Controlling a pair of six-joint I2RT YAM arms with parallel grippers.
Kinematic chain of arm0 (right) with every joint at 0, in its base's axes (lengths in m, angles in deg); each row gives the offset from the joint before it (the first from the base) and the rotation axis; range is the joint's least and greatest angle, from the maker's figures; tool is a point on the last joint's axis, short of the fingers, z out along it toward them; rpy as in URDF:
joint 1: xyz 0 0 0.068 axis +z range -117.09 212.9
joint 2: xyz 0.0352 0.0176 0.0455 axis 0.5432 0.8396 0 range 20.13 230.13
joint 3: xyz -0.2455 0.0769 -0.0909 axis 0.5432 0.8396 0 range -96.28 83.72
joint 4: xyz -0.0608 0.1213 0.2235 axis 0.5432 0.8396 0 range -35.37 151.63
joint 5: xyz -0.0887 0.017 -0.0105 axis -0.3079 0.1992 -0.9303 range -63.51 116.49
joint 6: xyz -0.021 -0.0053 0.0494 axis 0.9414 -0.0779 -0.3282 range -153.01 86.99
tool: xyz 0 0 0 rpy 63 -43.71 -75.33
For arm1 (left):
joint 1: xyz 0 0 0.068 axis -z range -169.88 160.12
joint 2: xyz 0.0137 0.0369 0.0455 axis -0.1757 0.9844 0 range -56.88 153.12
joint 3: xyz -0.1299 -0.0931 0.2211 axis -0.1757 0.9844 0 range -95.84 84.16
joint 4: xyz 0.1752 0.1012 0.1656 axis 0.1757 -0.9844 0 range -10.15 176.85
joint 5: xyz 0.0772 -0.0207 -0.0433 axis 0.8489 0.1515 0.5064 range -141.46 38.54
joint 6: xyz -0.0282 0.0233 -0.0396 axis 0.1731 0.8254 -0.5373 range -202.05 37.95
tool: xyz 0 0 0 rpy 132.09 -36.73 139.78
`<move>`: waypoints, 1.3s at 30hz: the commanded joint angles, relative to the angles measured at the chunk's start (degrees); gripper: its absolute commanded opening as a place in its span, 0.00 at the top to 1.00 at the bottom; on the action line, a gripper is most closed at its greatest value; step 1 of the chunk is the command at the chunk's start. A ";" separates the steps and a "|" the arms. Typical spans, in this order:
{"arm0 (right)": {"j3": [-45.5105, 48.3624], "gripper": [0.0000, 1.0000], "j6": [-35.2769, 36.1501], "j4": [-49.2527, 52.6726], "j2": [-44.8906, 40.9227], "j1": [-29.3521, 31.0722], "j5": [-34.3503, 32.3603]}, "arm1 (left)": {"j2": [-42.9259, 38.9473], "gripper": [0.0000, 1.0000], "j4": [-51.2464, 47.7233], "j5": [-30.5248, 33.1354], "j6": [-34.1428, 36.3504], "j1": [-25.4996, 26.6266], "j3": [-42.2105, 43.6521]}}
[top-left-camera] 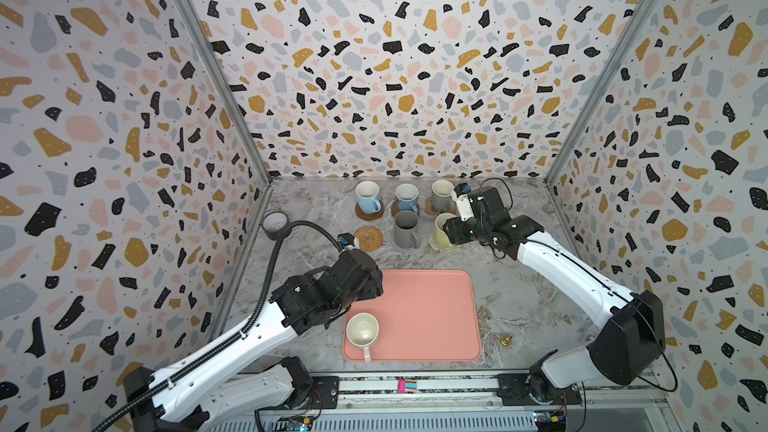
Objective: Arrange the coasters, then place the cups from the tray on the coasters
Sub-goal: 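Move the left gripper over the cream mug while the right draws back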
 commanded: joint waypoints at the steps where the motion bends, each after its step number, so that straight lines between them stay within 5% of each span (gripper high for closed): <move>1: 0.54 0.41 0.73 -0.66 -2.69 -0.70 1.66 | 0.28 0.29 -7.65 2.36 -9.27 5.36 -1.92; 8: 2.87 0.40 0.24 -1.83 -6.78 -1.39 2.09 | -0.21 0.30 -14.42 0.84 -22.06 16.33 -0.70; 18: 4.95 0.40 -0.09 -2.19 -9.63 -3.17 2.25 | -1.28 0.32 -12.24 -2.83 -33.70 25.58 6.00; 39: 6.94 0.40 -0.91 -2.74 -11.73 -5.04 3.78 | -0.57 0.40 -13.94 -6.94 -41.72 28.81 11.94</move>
